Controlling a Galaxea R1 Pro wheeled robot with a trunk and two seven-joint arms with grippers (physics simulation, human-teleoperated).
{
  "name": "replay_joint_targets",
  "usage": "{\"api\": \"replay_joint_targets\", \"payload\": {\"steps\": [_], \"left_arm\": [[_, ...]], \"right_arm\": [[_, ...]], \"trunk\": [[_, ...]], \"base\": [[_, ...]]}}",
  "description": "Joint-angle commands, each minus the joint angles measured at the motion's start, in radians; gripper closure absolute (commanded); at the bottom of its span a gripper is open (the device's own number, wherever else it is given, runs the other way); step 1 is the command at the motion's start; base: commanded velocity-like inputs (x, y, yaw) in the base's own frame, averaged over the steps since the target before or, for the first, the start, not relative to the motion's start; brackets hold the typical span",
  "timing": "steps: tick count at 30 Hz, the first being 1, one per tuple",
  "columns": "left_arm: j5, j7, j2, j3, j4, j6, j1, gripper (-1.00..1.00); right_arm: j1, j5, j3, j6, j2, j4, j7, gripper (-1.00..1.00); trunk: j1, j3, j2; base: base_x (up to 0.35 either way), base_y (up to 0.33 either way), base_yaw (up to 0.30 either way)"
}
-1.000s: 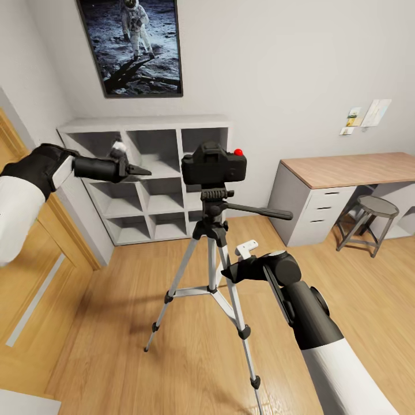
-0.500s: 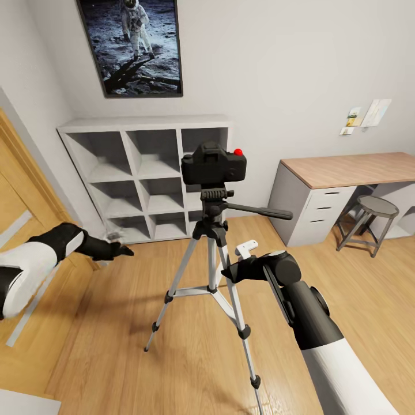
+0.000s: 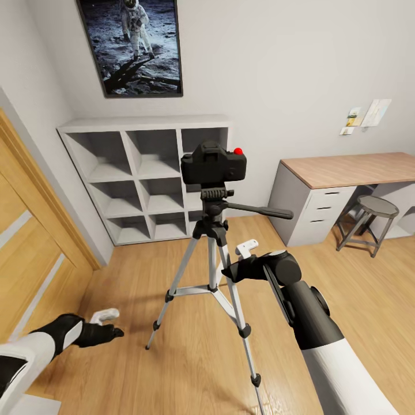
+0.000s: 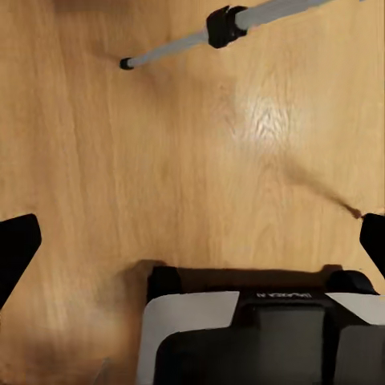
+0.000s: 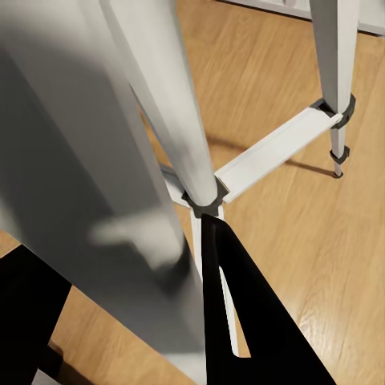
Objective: Attach the digital camera to the camera tripod in the bedroom.
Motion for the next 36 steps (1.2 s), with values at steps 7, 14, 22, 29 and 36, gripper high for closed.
{"api": "replay_joint_targets", "payload": {"steps": [7, 14, 22, 29, 36], "left_arm": [[0.168, 0.162, -0.027, -0.004, 0.000, -0.054, 0.211, -1.00], [0.332, 0.225, -0.068, -0.002, 0.000, -0.247, 0.424, -1.00], [0.410, 0.377, -0.166, -0.004, 0.001, -0.303, 0.539, -1.00], [0.420, 0.443, -0.200, -0.004, 0.001, -0.313, 0.614, -1.00], [0.424, 0.454, -0.208, -0.005, 0.001, -0.335, 0.656, -1.00]], "right_arm": [[-0.001, 0.041, -0.001, 0.003, 0.001, 0.004, 0.009, 1.00], [-0.001, 0.039, -0.001, 0.003, 0.007, 0.009, 0.008, 1.00], [-0.001, 0.040, -0.001, 0.003, 0.009, 0.010, 0.008, 1.00], [-0.001, 0.039, -0.001, 0.003, 0.008, 0.010, 0.008, 1.00], [-0.001, 0.036, -0.001, 0.003, 0.008, 0.011, 0.007, 1.00]], "trunk": [[0.001, -0.002, -0.002], [0.001, -0.002, -0.002], [0.001, -0.002, -0.002], [0.001, -0.002, -0.002], [0.001, -0.002, -0.002]], "base": [[0.000, 0.000, 0.000], [0.000, 0.000, 0.000], [0.000, 0.000, 0.000], [0.000, 0.000, 0.000], [0.000, 0.000, 0.000]]}}
